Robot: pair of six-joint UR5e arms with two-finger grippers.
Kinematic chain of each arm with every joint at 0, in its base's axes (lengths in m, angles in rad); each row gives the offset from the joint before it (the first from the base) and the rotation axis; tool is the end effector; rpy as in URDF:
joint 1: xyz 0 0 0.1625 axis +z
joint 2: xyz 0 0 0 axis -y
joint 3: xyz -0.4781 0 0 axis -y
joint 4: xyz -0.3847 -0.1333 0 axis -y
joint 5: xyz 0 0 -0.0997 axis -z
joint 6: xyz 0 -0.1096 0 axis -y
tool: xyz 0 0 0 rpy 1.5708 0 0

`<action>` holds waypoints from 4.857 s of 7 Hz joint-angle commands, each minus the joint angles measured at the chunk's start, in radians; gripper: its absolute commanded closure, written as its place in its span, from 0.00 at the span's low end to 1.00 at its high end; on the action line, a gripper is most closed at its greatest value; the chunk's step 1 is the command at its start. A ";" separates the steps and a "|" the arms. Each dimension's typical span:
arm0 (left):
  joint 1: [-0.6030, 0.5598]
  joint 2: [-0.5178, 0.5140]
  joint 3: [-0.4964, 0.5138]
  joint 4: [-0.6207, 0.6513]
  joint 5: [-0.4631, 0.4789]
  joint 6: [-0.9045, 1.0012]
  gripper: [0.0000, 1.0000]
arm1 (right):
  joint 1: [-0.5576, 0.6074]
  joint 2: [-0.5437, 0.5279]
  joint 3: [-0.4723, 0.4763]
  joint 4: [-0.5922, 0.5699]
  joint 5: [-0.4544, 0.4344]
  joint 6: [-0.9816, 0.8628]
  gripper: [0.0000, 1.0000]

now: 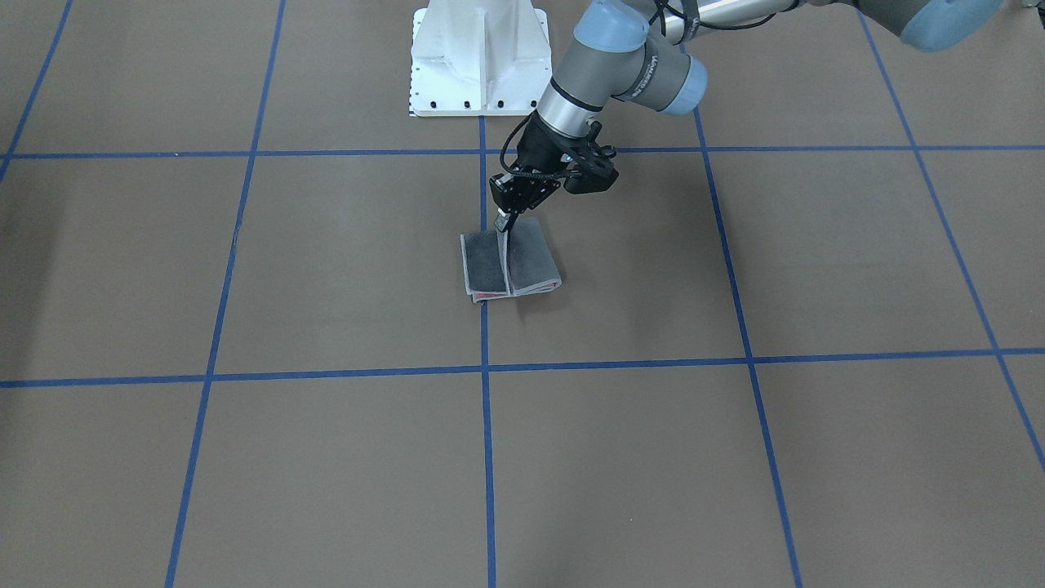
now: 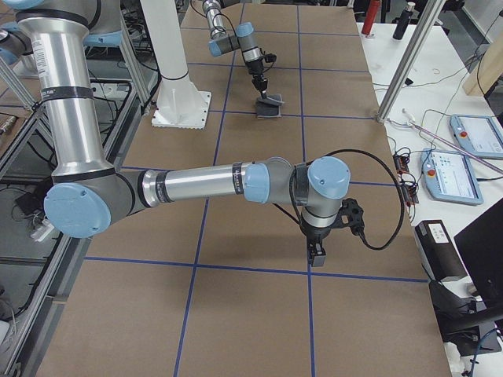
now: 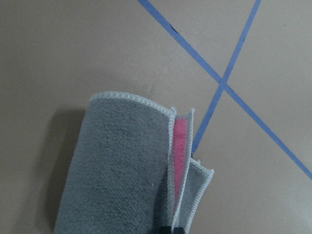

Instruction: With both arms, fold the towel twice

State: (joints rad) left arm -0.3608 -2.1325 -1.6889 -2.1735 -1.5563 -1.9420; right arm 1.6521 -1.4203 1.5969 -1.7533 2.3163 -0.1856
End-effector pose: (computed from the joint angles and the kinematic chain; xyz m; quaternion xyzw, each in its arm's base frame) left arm 0.5954 -0.3688 0.2609 0.0027 0.5982 -0.2908 0.7467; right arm 0.1034 -0.5430 0.6487 0.0457 -0.3613 -0.0475 0.9301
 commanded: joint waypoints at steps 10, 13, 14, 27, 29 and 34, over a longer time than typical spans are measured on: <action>-0.059 -0.026 -0.088 0.312 -0.121 0.465 0.00 | 0.000 -0.041 -0.006 0.002 -0.003 -0.008 0.00; -0.338 0.237 -0.285 0.529 -0.330 1.059 0.00 | 0.000 -0.120 -0.005 0.015 -0.053 -0.008 0.00; -0.468 0.325 -0.288 0.528 -0.428 1.245 0.00 | 0.000 -0.123 -0.018 0.038 -0.054 -0.006 0.00; -1.195 0.752 -0.044 0.528 -0.815 2.132 0.00 | -0.080 -0.163 -0.038 0.232 -0.020 0.175 0.00; -1.196 0.750 -0.051 0.537 -0.814 2.085 0.00 | -0.080 -0.166 -0.038 0.232 -0.020 0.175 0.00; -1.199 0.764 -0.058 0.528 -0.792 2.014 0.00 | -0.080 -0.166 -0.038 0.232 -0.020 0.175 0.00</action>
State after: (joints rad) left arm -1.5594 -1.3758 -1.7420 -1.6426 -2.3643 0.0720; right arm 1.5723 -1.5861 1.5585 -1.5217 2.2968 -0.0108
